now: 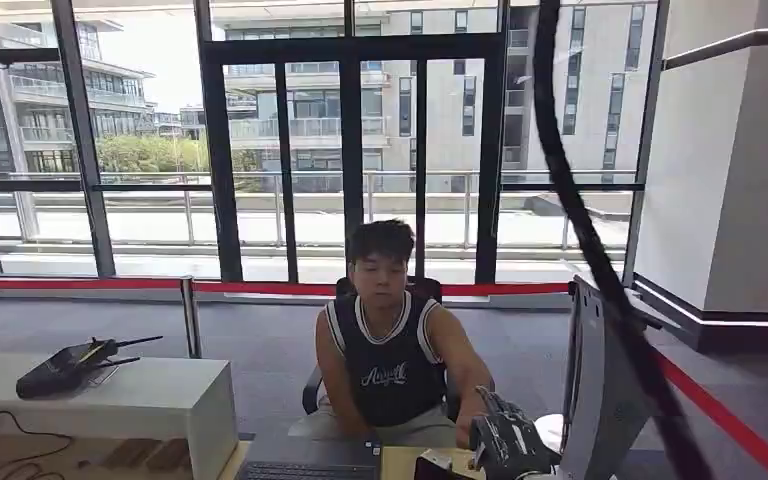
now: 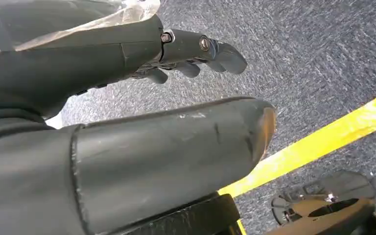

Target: Pass the card to the sensor for recognition and then transmit it.

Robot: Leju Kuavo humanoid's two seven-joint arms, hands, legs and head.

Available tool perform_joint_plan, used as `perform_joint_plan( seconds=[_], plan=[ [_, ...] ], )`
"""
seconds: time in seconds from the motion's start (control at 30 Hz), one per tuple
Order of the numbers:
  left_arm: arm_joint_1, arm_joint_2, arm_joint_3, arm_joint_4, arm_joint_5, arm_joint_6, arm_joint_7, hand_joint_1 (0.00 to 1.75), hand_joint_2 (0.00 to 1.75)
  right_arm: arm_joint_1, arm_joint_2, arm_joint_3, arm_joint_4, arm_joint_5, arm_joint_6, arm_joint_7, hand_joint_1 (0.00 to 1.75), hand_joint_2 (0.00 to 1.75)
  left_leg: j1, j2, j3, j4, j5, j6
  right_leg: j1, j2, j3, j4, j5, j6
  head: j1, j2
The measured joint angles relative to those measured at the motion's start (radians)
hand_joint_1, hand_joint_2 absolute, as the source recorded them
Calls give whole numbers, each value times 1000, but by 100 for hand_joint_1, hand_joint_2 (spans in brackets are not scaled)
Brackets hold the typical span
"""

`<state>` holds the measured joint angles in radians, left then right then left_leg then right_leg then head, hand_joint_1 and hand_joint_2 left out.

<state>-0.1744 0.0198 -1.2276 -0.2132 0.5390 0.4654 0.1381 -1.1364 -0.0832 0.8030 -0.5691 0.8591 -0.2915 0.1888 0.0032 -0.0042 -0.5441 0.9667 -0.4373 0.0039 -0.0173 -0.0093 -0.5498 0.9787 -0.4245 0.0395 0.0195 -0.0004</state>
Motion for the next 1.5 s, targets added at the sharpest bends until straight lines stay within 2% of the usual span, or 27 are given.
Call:
perform_joint_plan(
  seconds=[0.1, 0.13, 0.4, 0.57, 0.7, 0.77, 0.83, 0.9, 0.93, 1.07, 1.27, 1.4, 1.5],
  plan=[
    [-1, -1, -6, 0, -2, -1, 6, 0, 0, 0, 7, 8, 12, 0, -12, 3, 0, 175, 0, 1, 0, 0, 0, 0, 0, 0, 0, 0, 0, 0, 0, 0],
    [-2, -1, -10, 0, -2, -1, 7, 0, 0, 0, 8, 10, 18, 0, -13, 6, 0, 0, 0, 0, 0, 0, 0, 0, 0, 0, 0, 0, 0, 0, 0, 0],
    [-1, -1, -17, 0, 3, -3, 7, 0, 0, 16, 8, 24, 47, -10, -39, 12, 0, 0, 0, 0, 0, 0, 0, 0, 0, 0, 0, 0, 0, 0, 0, 0],
    [1, -1, -17, 0, 23, 10, -2, 0, 0, 34, 6, 16, 50, -112, -65, -49, 0, 0, 0, 0, 0, 0, 0, 0, 0, 0, 0, 0, 0, 0, 0, 0],
    [12, 0, -16, 0, 55, 29, -14, 0, 0, 85, 7, -24, 16, -329, 7, -181, 0, 0, 0, 0, 1, 0, 0, 0, 0, 0, 0, 0, 0, 0, 0, 0],
    [21, 0, -15, 0, 73, 37, -21, 0, 0, 129, 5, -40, -31, -424, 59, -223, 0, 0, 0, 1, 1, 0, 0, 0, 1, 0, 0, 0, 0, 0, 0, 0],
    [29, 0, -14, 1, 84, 39, -25, 0, 0, 178, 0, -49, -81, -474, 88, -218, 0, 0, 0, 0, 1, 0, 0, 0, 0, 0, 0, 0, 0, 0, 0, 0],
    [37, 2, -14, 1, 93, 41, -25, 0, 0, 235, -19, -49, -161, -517, 107, -183, 0, 0, 0, 0, 1, 0, 0, 0, 0, 0, 0, -1, 0, 0, 0, 0],
    [39, 2, -14, 1, 96, 42, -25, 0, 0, 262, -28, -49, -192, -526, 111, -165, 0, 175, 0, 0, 1, 0, 0, 0, 0, 0, 0, -1, 0, 0, 0, 0],
    [45, 5, -11, 1, 104, 48, -18, 0, 0, 362, -88, -49, -347, -546, 112, -95, 0, 175, 0, 0, 1, 0, 0, 0, 0, 0, 1, -1, 0, 0, 0, 0],
    [48, 10, -7, 2, 113, 53, -21, 0, 0, 473, -160, -47, -539, -526, 113, -59, 0, 175, 0, 0, 1, 0, 0, 0, 0, 1, 0, -1, 0, 0, 0, 0],
    [48, 11, -7, 1, 110, 50, -23, 0, 0, 526, -195, -45, -625, -472, 108, -34, 0, 175, 0, 0, 1, 0, 0, 0, 0, 1, 0, -1, 0, 0, 0, 0],
    [48, 11, -7, 2, 109, 50, -23, 0, 0, 533, -200, -45, -636, -466, 108, -31, 0, 175, 0, 0, 1, 0, 0, 0, 0, 1, 0, -1, 0, 0, 0, 0]
  ],
)
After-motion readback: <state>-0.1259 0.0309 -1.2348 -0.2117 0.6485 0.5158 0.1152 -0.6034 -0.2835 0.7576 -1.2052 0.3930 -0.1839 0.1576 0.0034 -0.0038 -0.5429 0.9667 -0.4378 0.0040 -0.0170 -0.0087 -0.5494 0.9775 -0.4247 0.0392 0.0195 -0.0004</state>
